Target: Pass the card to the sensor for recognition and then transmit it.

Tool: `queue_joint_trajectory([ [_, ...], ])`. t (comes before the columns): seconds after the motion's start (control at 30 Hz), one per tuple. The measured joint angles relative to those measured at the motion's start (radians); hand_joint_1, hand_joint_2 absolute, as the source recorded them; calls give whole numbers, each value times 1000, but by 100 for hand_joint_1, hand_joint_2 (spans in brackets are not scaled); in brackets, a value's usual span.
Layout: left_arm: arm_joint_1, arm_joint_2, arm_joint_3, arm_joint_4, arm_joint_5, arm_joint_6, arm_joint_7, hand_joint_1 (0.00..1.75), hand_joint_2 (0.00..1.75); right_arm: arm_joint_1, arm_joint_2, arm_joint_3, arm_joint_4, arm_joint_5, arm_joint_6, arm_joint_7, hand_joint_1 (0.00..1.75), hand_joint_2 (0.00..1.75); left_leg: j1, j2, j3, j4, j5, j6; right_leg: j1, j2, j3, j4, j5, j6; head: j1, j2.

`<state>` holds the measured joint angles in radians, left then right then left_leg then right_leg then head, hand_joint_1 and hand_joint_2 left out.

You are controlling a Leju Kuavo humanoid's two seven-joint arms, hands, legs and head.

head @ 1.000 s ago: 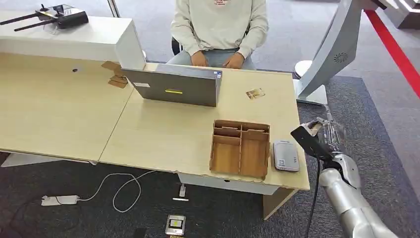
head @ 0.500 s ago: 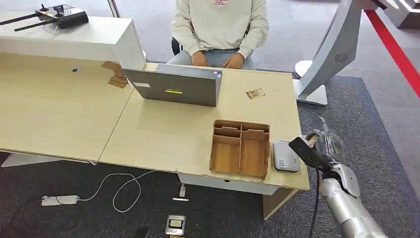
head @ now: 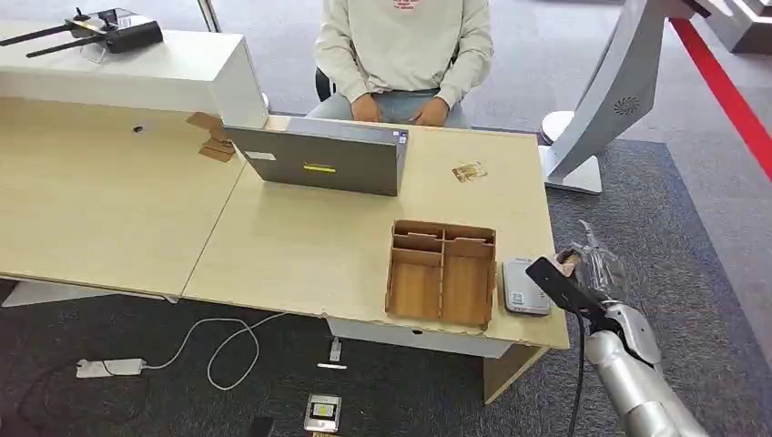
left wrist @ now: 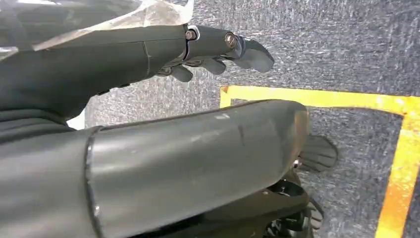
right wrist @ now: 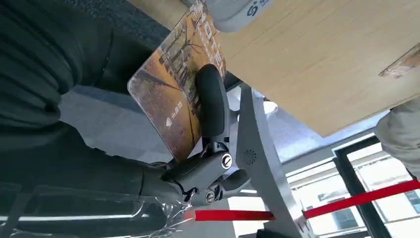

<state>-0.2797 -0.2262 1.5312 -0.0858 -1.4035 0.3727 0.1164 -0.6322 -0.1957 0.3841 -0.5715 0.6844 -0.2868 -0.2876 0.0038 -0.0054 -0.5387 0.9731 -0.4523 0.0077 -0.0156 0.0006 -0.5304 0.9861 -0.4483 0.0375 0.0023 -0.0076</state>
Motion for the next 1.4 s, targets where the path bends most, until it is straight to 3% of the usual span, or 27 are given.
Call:
queue_joint_trajectory([
  [0.77, -8, 8, 0, 0, -29, -6, 31, 0, 0, 17, -2, 13, 6, 18, 30, 17, 175, 175, 0, 0, 0, 0, 0, 0, 0, 0, 0, 0, 0, 0, 0, 0],
  [0.87, -20, 8, 0, 0, -26, -14, 50, 0, 0, 17, 0, 25, 9, 32, 68, 17, 175, 175, 0, 0, 0, 0, 0, 0, 0, 0, 0, 0, 0, 0, 0, 0],
  [1.4, -24, 8, 0, 0, -27, -26, 40, 0, 0, 15, 5, 41, 19, 29, 59, 19, 175, 175, 0, 0, 0, 0, 0, 0, 0, 0, 1, 0, 0, 0, 0, 0],
])
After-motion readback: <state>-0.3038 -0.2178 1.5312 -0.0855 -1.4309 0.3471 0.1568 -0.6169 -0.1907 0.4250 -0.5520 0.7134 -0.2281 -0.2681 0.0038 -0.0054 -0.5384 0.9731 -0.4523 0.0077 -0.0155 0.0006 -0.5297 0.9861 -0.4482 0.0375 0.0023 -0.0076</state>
